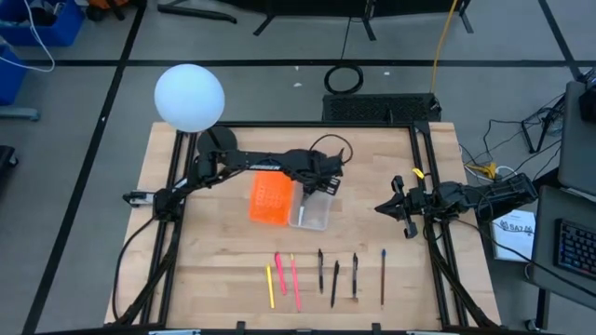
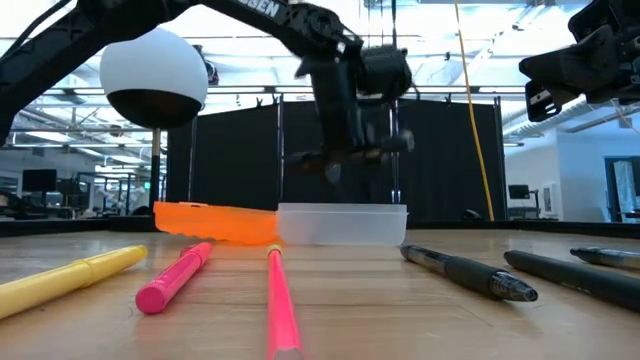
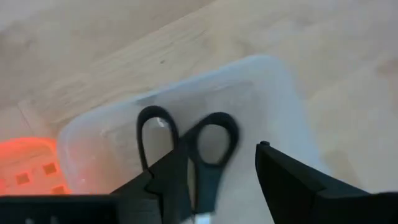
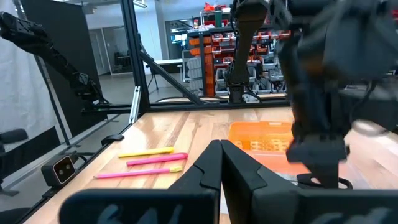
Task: Pick & place school supplies into a supply box
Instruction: Put the black scissors into the orange supply box, then adjust the orange supply box
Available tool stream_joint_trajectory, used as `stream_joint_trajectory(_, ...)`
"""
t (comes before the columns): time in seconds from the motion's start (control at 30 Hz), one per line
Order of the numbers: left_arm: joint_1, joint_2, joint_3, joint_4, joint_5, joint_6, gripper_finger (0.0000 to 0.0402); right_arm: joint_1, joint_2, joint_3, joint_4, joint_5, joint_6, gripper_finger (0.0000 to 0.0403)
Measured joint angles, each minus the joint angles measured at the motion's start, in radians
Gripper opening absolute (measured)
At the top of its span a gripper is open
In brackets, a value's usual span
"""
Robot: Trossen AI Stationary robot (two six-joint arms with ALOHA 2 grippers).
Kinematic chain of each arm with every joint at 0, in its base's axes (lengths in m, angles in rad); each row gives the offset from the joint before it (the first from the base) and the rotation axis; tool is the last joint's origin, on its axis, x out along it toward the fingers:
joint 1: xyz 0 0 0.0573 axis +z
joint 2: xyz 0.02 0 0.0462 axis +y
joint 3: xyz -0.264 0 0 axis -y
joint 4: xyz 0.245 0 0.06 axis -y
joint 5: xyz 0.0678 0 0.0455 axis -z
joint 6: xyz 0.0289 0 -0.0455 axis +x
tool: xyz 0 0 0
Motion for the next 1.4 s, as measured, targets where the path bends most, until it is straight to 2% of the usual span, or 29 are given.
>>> stream_joint_trajectory(0.2, -0.020, -0.002, 0.246, -0.199, 0.029, 0.176, 0.0169, 0.000, 0.000, 0.000, -0.008, 0.000, 0.000, 0.0000)
stream_joint_trajectory(0.33, -0.117, -0.009, 0.352, -0.274, 0.060, 0.360, 0.0119, 0.000, 0.000, 0.000, -0.021, 0.000, 0.000, 0.0000)
stream_joint_trajectory(0.5, -0.312, -0.004, 0.289, -0.231, -0.037, 0.466, 0.0017, 0.000, 0.000, 0.000, -0.023, 0.001, 0.000, 0.0000)
stream_joint_trajectory(0.63, -0.449, -0.001, 0.199, -0.162, -0.129, 0.564, 0.0008, 0.000, 0.000, 0.000, -0.031, 0.000, 0.000, 0.0000)
stream_joint_trajectory(0.73, -0.511, -0.005, 0.139, -0.098, -0.177, 0.562, 0.0004, 0.000, 0.001, 0.000, -0.038, 0.001, 0.000, 0.0000)
stream_joint_trajectory(0.93, -0.486, -0.002, 0.013, -0.004, -0.180, 0.461, 0.0003, 0.000, 0.001, 0.000, -0.038, 0.002, 0.000, 0.0000)
stream_joint_trajectory(1.03, -0.456, -0.004, -0.035, 0.055, -0.106, 0.446, 0.0002, 0.000, 0.001, 0.000, -0.030, 0.002, 0.000, 0.0000)
stream_joint_trajectory(1.4, -0.380, -0.003, -0.108, 0.100, -0.050, 0.450, 0.0002, 0.000, 0.002, 0.000, -0.022, 0.003, -0.025, 0.0000)
